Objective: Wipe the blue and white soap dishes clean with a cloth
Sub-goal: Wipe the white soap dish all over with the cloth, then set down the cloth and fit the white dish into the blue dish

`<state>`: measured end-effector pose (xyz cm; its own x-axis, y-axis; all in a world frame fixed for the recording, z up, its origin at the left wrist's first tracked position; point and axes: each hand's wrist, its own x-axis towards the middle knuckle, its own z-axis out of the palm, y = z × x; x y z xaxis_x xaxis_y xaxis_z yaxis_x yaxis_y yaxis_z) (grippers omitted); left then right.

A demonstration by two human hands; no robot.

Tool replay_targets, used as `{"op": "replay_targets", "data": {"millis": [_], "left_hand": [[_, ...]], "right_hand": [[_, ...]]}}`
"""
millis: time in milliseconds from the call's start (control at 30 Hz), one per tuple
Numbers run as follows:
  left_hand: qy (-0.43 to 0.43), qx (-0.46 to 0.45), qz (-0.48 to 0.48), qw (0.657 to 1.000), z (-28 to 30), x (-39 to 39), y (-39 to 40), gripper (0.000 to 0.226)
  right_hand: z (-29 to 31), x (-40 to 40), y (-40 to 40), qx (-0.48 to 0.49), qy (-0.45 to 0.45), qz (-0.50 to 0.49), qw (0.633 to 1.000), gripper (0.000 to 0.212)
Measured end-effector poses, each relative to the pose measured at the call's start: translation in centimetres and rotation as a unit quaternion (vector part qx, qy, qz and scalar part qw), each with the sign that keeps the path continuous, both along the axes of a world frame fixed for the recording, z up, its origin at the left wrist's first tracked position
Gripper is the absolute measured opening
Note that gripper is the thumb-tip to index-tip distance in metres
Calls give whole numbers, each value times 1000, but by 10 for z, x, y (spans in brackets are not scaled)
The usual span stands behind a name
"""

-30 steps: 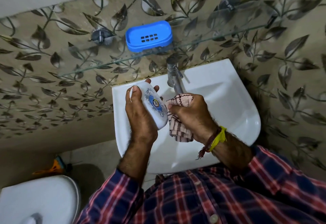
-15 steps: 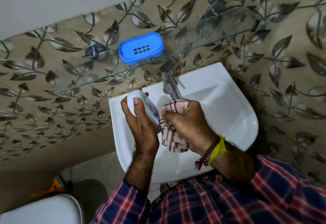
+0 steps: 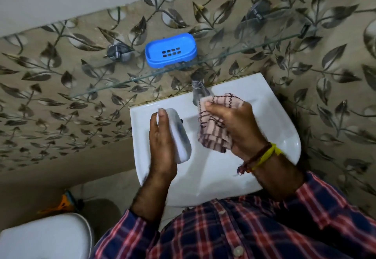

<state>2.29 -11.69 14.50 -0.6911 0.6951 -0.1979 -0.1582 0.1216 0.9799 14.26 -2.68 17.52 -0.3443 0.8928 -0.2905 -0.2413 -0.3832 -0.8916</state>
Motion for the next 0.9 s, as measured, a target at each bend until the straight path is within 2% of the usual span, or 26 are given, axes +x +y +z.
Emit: {"op": "replay_targets", "data": {"millis": [33,67,167,267,333,433,533,667,900], "left_hand": [[-100,-11,-9,995,1,-4,-4,92],[-166,-15,-24,986,1,-8,-8,100],[-235,-1,-47,971,-6,-10,-24,77],[-220,-22,-21,975,-24,-2,-34,68],[-215,-28,-28,976,-31,3,-39,68],[-192,-18,-28,981,-39,7,-44,56],[-164,-25,-18,986,-45,7,-47,55],[-155,-31,-15,987,-50,8,-48,57],[-149,-65,-55,985,-52,13,-36,27]], "right_hand": [[-6,6,1,-36,-3,0,999,13],[-12,12,2,-75,-6,7,997,12],[-31,21,-2,-172,-17,55,983,24],[-42,27,-11,-176,-50,62,981,19],[-43,29,-15,-142,-64,69,985,18],[-44,31,-15,-90,-90,80,989,19],[-47,34,-18,-32,-150,74,985,23],[-51,40,-22,-29,-180,45,982,24],[-55,58,-5,-37,-191,30,980,13]]}}
